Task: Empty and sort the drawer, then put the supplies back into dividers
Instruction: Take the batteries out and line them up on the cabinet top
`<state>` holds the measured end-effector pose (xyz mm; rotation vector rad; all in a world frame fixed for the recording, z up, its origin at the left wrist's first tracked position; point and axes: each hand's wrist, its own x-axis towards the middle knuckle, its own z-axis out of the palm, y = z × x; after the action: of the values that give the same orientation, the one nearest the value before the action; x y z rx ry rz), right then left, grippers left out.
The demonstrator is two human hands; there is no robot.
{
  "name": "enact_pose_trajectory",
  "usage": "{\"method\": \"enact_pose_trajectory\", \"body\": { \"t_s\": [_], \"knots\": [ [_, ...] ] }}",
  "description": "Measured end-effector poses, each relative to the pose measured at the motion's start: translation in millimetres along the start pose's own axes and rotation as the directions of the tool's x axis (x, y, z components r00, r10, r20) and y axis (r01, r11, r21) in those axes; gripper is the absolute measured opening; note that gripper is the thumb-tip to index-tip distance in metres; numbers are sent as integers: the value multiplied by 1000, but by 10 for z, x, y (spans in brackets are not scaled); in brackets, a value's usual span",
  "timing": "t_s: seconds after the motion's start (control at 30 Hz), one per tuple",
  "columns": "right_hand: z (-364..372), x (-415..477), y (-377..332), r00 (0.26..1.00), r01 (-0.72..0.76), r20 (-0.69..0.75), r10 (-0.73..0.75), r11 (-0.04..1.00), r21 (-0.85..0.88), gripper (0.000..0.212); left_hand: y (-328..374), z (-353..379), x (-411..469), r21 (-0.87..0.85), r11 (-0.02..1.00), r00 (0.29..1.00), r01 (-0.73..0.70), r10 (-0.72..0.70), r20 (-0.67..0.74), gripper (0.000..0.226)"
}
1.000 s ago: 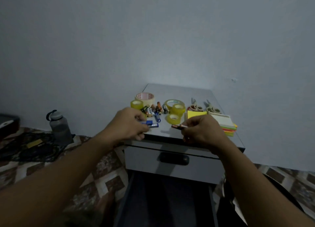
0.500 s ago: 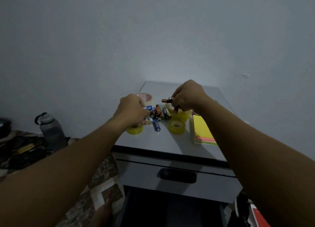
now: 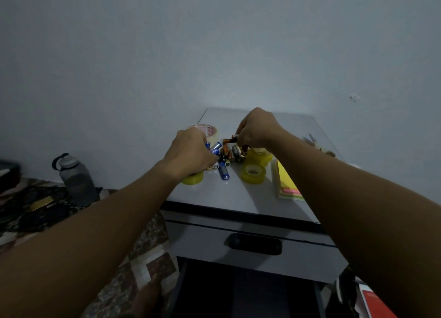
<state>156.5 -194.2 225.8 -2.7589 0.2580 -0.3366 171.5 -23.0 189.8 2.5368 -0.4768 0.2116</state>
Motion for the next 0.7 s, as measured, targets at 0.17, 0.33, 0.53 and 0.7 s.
{"method": "enact_pose_trajectory", "body": {
  "t_s": [0.17, 0.33, 0.53, 0.7],
  "knots": [
    [62, 28, -3, 1000, -10, -24, 10, 1000, 3, 21, -8, -12, 6, -15, 1000, 1000, 10, -10, 1, 23],
    [97, 18, -24, 999, -9, -39, 10, 1000, 23, 12, -14, -27, -7, -4, 1000, 1000, -7, 7, -9, 24],
    [141, -6, -16, 1000, -4, -26, 5, 999, 53, 15, -25, -30, -26, 6, 999, 999, -38, 38, -12, 24],
    [156, -18, 0, 1000, -22, -21, 23, 999, 42, 16, -43, -7, -16, 14, 999, 999, -46, 46, -16, 25]
  ]
}}
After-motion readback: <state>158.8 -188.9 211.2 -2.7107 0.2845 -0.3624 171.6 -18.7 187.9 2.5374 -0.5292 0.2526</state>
